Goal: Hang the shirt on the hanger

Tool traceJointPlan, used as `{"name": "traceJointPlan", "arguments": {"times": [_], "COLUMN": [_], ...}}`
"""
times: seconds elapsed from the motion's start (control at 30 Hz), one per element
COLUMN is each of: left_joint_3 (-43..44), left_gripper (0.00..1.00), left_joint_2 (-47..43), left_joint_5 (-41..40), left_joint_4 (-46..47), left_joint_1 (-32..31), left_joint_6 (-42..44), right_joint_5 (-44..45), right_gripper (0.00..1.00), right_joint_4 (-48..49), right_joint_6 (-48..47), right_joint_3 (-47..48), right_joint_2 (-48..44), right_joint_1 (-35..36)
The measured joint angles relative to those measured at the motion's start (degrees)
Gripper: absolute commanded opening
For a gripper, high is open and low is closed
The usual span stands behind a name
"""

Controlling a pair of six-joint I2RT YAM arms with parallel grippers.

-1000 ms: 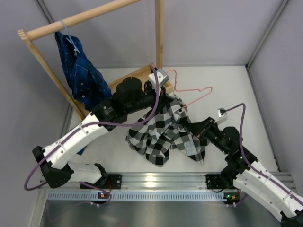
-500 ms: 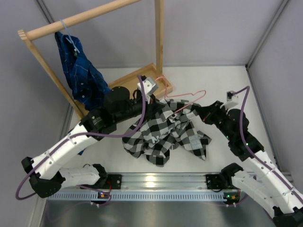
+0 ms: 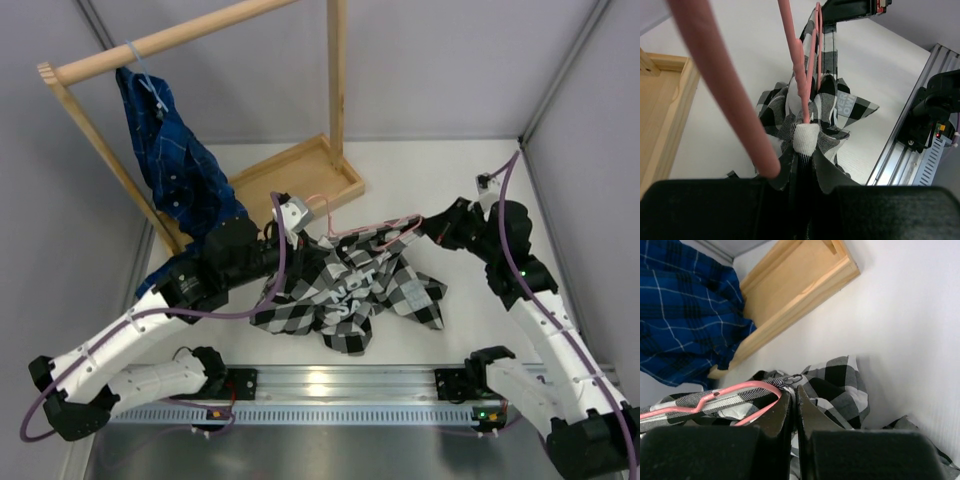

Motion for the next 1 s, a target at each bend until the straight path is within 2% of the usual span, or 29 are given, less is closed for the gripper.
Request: {"name": "traceJointPlan", "arguments": {"times": [0.17, 0.3, 0.53, 0.63, 0.8, 0.9, 1.0], "left_joint_3": [-2.1, -2.1, 1.8, 6.9, 23.4, 34.6, 38.3], "left_gripper": [0.00, 0.00, 0.00, 0.00, 0.00, 0.00, 0.00], "left_joint_2": [-2.5, -2.6, 1.2, 4.0, 12.8, 20.3, 24.1], "left_joint_5": [-0.8, -0.4, -2.1, -7.4, -18.2, -16.6, -9.7], "left_joint_4": [-1.6, -3.6, -7.5, -10.6, -13.9, -13.0, -11.1], "left_joint_1": [0.0, 0.0, -2.6, -3.1, -2.9, 0.3, 3.9], "left_joint_6": [-0.2, 0.0, 1.1, -0.1, -1.7, -3.2, -5.6], "right_joint_5": [-2.6, -3.1, 3.1, 3.5, 1.6, 1.8, 3.5], "right_gripper": [0.00, 0.00, 0.00, 0.00, 0.00, 0.00, 0.00], "right_joint_4": [-2.7, -5.4, -10.6, -10.6, -6.5, 0.0, 8.1], "right_joint_6": [-3.1, -6.8, -13.7, -13.5, -7.8, -3.4, 0.8], "right_joint_3": [3.8, 10.2, 20.5, 20.8, 18.1, 13.0, 4.8], "right_joint_2": [4.4, 8.5, 12.8, 11.0, 2.1, -4.2, -9.1], "right_joint_1": [-0.3, -0.2, 5.1, 5.8, 8.6, 13.0, 16.2]}}
